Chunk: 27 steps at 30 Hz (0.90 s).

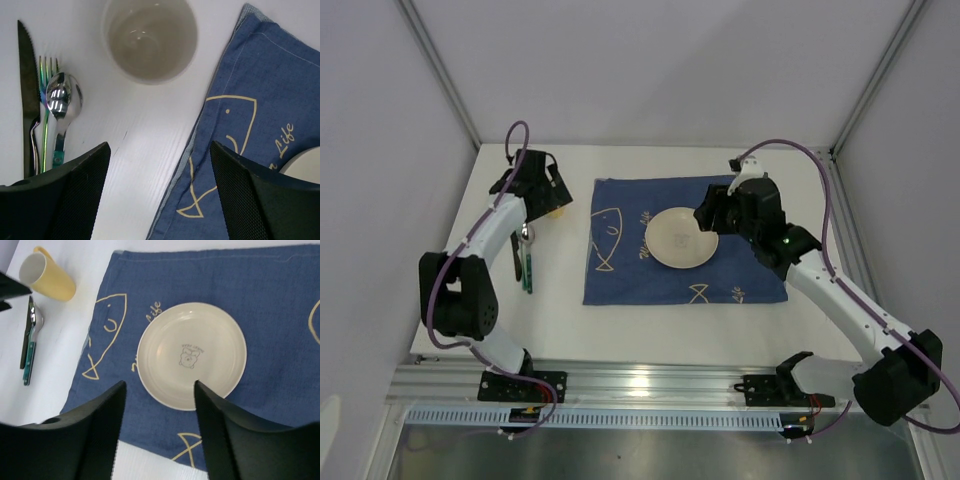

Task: Set the dinner table for one person
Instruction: Move the plate onto the napkin, then pick up the cup at the center of the board.

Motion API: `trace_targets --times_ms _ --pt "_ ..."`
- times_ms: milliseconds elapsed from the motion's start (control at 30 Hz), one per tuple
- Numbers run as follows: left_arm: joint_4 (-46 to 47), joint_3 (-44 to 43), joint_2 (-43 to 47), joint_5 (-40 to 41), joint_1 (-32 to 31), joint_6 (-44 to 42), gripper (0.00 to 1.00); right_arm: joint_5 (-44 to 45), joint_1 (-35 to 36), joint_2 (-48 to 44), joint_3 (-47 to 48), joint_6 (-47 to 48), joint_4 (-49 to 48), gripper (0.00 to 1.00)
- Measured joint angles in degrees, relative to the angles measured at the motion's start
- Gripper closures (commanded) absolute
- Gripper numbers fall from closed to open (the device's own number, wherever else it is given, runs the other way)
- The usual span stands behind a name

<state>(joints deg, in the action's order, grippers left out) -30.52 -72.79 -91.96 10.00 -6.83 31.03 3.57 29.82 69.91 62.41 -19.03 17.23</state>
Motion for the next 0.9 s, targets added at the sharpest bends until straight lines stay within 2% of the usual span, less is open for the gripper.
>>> trace_targets --times_ms 67,267,467,900 --pt "-1.0 -4.5 -3.8 -0.3 0.0 0.0 0.17 -0.7 0.3 -2.1 -2.1 -0.5 0.5 0.32" --pt "-5.8 -20.8 -15.5 1.0 0.0 -0.9 0.2 -1.1 0.8 -8.0 -5.7 -0.9 2.6 0.33" --pt "-8.6 -21.6 -16.7 2.0 0.6 -1.1 0.23 -0.3 0.9 -12.2 -6.9 -0.9 3.6 0.35" --pt "-10.4 -23.6 -20.3 2.3 4.6 -1.6 0.3 0.3 0.9 -12.3 -7.2 -0.9 4.8 0.4"
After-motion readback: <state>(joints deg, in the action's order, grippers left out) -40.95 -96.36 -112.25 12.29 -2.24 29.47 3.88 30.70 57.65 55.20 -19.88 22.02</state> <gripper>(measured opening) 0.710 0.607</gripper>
